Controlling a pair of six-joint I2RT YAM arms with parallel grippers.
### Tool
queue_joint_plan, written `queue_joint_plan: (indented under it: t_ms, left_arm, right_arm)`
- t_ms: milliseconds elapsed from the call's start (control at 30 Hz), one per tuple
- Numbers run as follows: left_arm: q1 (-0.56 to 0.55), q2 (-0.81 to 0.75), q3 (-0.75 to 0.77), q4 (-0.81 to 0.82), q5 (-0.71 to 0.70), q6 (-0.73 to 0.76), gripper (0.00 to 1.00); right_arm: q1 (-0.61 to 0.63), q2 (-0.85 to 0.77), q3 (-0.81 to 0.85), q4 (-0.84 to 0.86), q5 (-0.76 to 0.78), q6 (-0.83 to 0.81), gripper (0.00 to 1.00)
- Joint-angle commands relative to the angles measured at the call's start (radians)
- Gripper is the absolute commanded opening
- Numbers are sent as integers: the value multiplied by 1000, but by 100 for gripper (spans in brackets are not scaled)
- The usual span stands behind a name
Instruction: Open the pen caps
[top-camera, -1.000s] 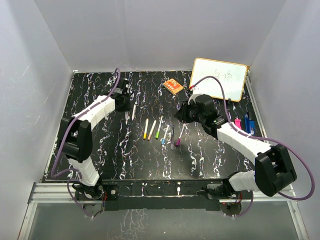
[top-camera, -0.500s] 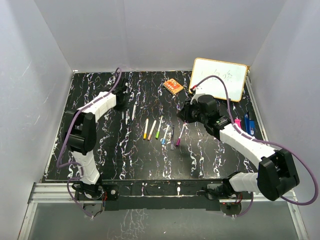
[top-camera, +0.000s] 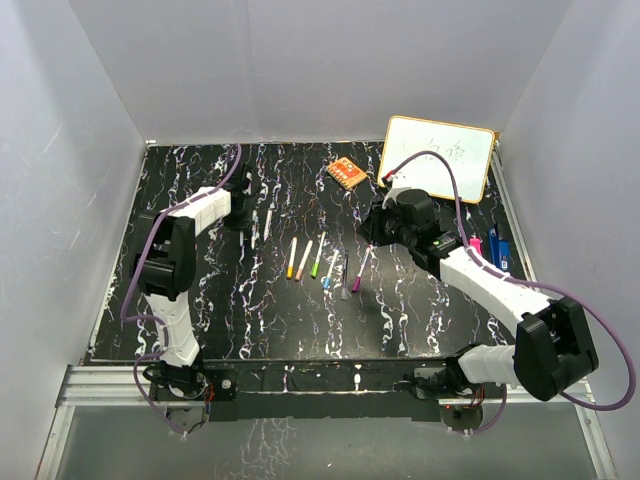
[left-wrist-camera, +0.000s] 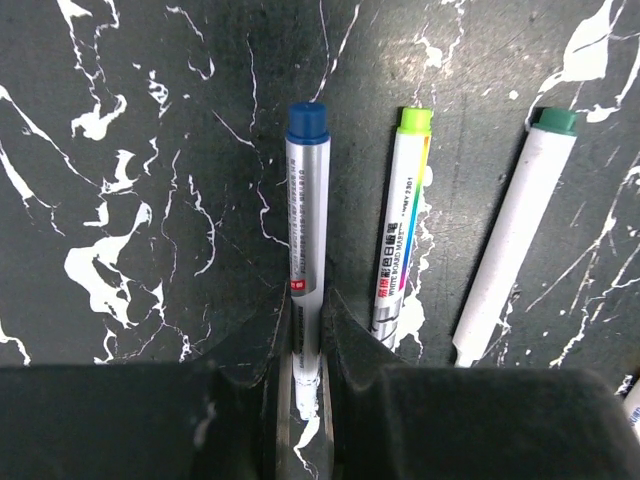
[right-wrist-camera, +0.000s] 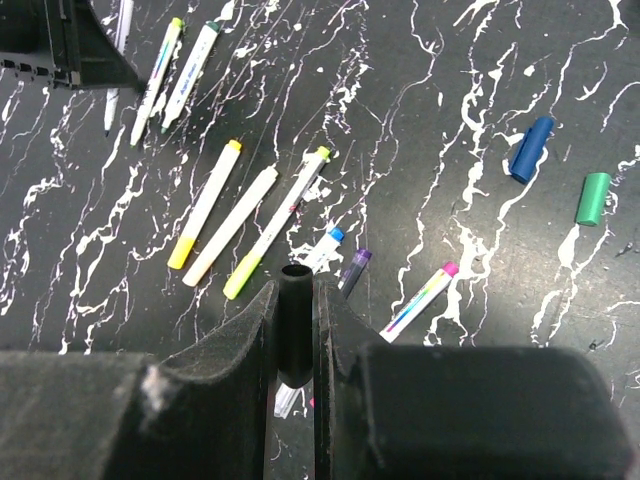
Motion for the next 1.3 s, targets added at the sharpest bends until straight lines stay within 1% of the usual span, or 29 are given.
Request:
queue_joint_plan:
  t_ms: [0, 200, 400, 533, 733, 867, 933, 1067, 1267]
  left_arm:
    - [-1, 0, -10, 0, 12, 17, 3]
    - [1, 22, -7, -11, 29, 20, 6]
    - [0, 48, 9, -35, 35, 20, 19]
    - [1, 54, 10, -45, 35, 15, 24]
    - [1, 56, 13, -60, 30, 9, 25]
    - [1, 57, 17, -64, 31, 6, 25]
    - [1, 57, 21, -68, 31, 2, 25]
    - [1, 49, 23, -75, 25, -6, 25]
    - [2, 1, 21, -83, -18, -22, 25]
  right_arm:
    - [-15, 13, 49, 22, 41, -12, 0]
    - [-29, 26, 70, 13, 50, -20, 0]
    - [-49, 49, 82, 7, 88, -24, 0]
    - [-72, 95, 111, -4, 118, -24, 0]
    - [-104, 233, 178, -43, 206, -21, 0]
    - [-124, 335, 239, -101, 299, -24, 0]
    - [-150, 372, 264, -113, 301, -33, 0]
    - [-209, 424, 298, -121, 250, -50, 0]
    - [-239, 459, 337, -175, 259, -64, 0]
